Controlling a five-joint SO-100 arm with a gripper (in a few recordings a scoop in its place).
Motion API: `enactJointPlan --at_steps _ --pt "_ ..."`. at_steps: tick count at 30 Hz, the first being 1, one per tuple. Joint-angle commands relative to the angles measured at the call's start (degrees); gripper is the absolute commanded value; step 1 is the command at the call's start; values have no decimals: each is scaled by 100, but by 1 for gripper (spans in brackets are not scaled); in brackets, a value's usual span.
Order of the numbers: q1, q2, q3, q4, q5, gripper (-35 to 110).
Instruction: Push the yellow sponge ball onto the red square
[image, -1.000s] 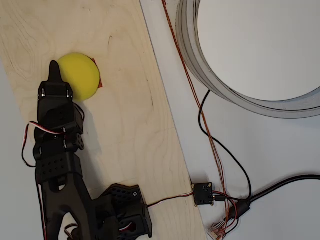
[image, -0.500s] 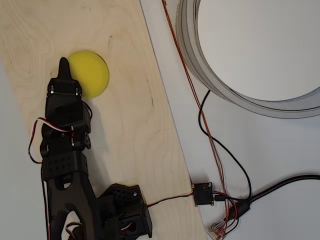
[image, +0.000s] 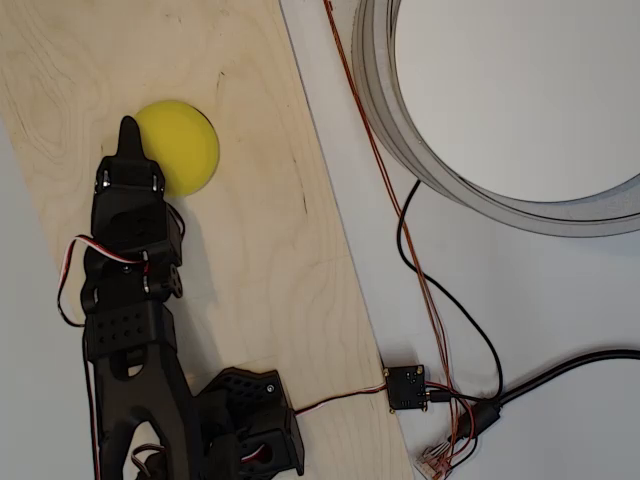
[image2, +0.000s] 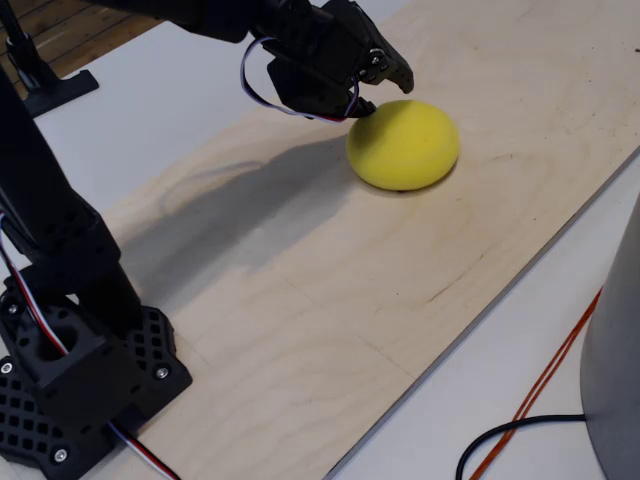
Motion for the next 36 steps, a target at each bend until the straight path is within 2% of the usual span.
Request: enactJointPlan --at_steps 1,36 --pt "193 97 -132 -35 132 15" --pt "-185 773 79 -70 492 15"
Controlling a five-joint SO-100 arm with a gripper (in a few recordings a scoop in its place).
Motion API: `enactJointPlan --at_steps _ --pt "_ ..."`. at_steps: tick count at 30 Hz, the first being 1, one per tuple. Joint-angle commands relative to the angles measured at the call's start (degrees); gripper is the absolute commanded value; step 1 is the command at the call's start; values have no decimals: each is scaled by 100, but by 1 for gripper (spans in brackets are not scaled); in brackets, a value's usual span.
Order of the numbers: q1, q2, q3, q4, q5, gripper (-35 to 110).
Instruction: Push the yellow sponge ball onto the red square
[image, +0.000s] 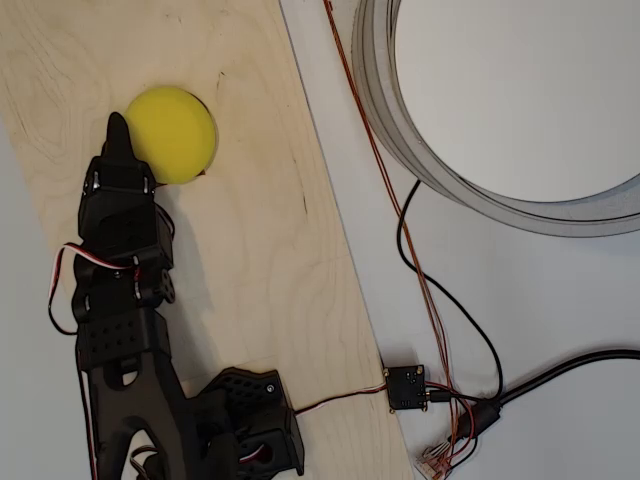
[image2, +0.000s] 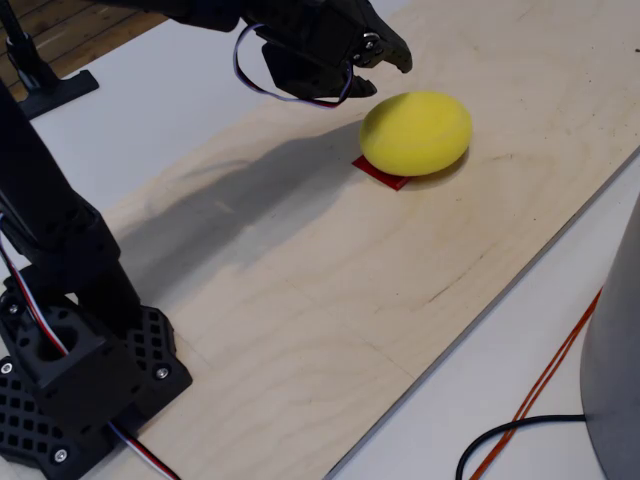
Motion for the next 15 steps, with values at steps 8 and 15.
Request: enactJointPlan --at_steps 8,15 --pt "475 1257 272 -44 -870 15" --pt "1125 879 176 -791 -2092 16"
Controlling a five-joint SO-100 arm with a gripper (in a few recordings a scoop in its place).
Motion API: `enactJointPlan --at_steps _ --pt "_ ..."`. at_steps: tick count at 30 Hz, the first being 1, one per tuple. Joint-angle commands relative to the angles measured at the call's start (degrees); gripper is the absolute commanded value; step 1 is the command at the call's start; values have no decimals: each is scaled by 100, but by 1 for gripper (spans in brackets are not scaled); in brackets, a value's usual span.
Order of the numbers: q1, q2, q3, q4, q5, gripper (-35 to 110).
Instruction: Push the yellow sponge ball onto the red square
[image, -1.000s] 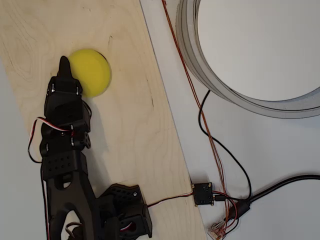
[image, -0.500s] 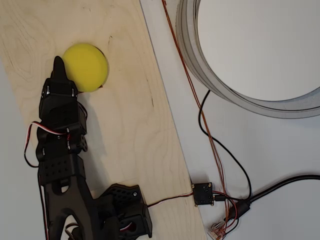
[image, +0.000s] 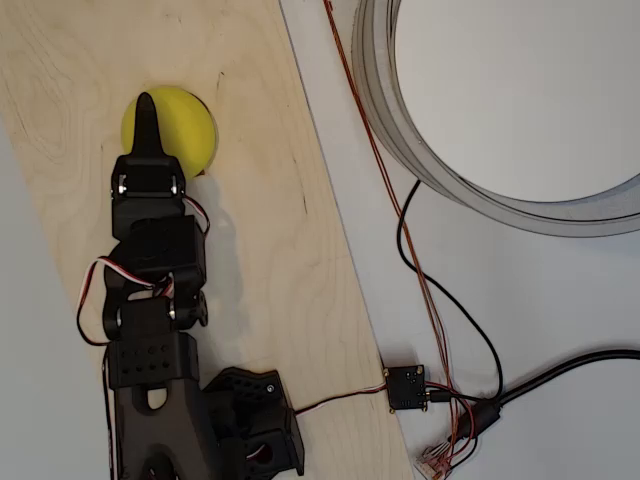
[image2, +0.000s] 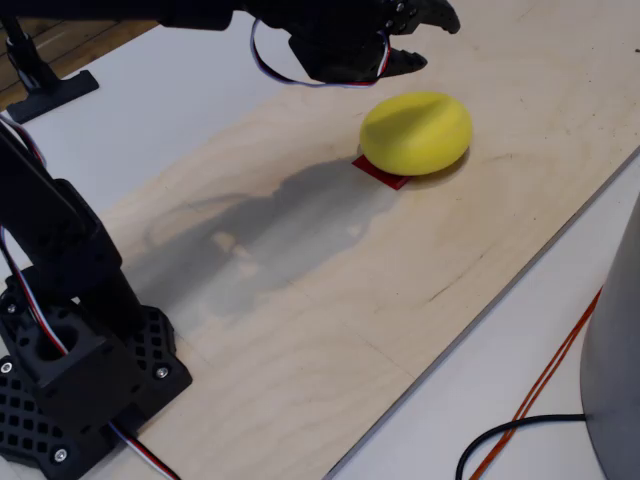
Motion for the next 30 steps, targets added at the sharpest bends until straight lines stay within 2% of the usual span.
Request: enactJointPlan --at_steps 1,13,30 --pt "369 -62 -105 -439 -439 16" --pt "633 -1028 -879 -844 -712 15" --pt "589 -2188 -1362 -888 9 15"
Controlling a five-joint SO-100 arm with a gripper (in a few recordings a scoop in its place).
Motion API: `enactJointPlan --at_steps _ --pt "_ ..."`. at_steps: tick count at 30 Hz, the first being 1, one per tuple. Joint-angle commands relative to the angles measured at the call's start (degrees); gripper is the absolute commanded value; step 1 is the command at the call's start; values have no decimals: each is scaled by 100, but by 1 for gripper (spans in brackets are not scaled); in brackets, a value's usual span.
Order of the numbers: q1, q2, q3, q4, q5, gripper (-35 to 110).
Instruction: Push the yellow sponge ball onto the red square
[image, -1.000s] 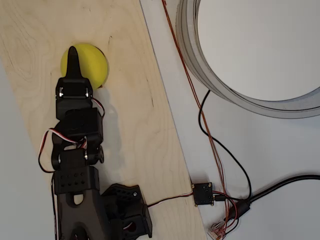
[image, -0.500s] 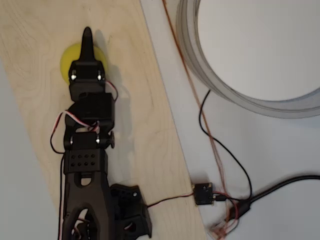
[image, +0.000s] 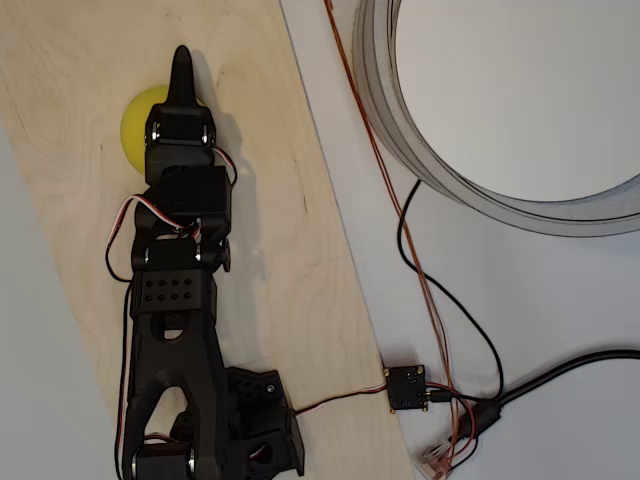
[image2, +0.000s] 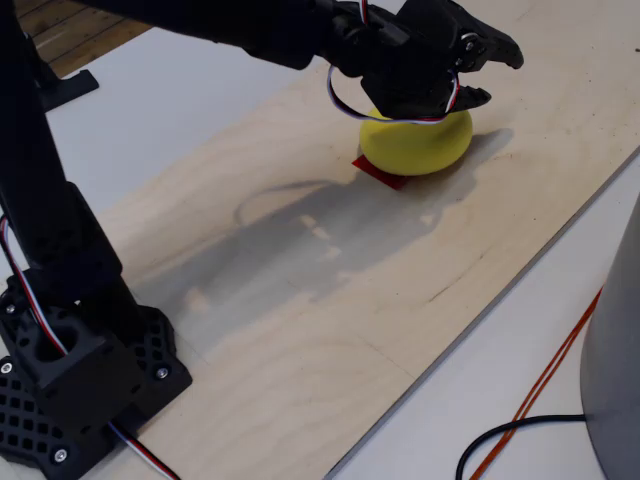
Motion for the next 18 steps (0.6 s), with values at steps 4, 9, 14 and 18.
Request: enactJointPlan --at_steps 4,9,14,18 --pt "53 -88 -70 9 554 15" --pt "9 -62 70 9 773 15" --pt "-35 53 220 9 844 15" --pt "-62 185 352 9 870 15"
